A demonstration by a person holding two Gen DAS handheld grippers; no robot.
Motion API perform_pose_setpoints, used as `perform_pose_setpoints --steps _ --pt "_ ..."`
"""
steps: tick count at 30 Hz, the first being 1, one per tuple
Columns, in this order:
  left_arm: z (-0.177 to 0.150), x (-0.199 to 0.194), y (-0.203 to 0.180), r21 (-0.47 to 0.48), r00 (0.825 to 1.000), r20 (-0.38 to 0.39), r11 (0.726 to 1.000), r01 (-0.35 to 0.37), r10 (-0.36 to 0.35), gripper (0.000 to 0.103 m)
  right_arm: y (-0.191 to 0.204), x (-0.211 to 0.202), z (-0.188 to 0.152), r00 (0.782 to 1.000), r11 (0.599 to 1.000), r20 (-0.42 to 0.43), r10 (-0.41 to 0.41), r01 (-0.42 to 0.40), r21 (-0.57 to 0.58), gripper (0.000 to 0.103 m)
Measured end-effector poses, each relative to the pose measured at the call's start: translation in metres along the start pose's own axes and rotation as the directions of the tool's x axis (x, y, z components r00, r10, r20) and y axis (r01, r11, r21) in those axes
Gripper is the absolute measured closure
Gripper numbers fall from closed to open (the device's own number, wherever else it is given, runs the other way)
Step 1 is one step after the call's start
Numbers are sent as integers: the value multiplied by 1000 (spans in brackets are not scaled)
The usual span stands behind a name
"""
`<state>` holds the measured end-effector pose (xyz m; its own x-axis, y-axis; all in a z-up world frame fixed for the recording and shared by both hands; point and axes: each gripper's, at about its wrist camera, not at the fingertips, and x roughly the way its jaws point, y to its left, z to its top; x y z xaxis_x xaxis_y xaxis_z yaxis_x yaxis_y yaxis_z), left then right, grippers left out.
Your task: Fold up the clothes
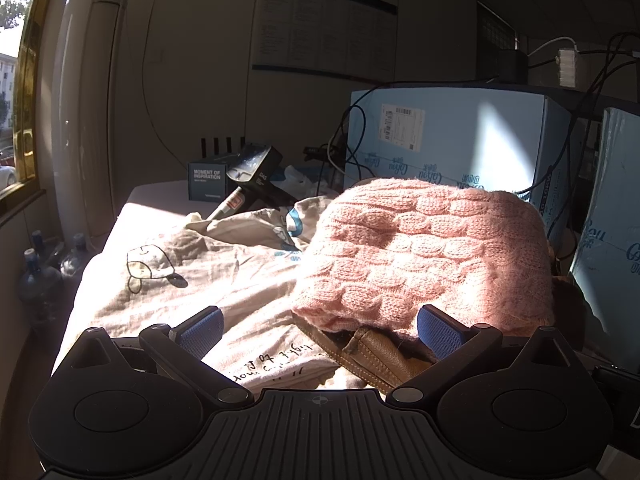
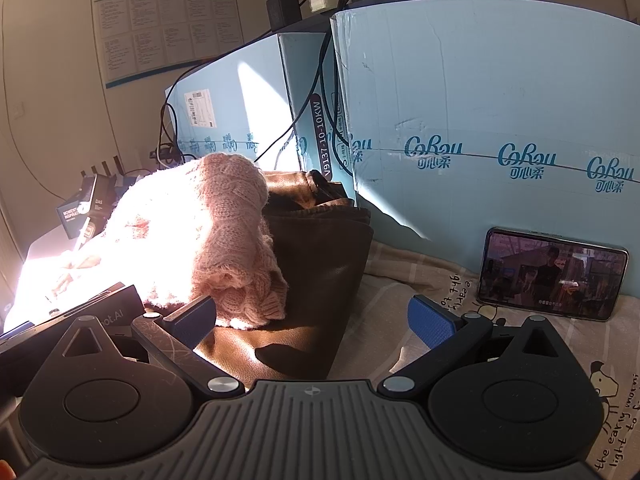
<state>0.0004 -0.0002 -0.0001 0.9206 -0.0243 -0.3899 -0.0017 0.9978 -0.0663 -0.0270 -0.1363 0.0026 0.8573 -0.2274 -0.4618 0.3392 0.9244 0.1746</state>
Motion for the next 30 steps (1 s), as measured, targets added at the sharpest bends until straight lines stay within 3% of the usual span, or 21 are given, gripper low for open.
perform_pose_setpoints --steps 30 --pt "1 -1 -1 2 1000 2 1000 -4 4 0 0 -1 1 1000 1000 -1 -1 1 -1 0"
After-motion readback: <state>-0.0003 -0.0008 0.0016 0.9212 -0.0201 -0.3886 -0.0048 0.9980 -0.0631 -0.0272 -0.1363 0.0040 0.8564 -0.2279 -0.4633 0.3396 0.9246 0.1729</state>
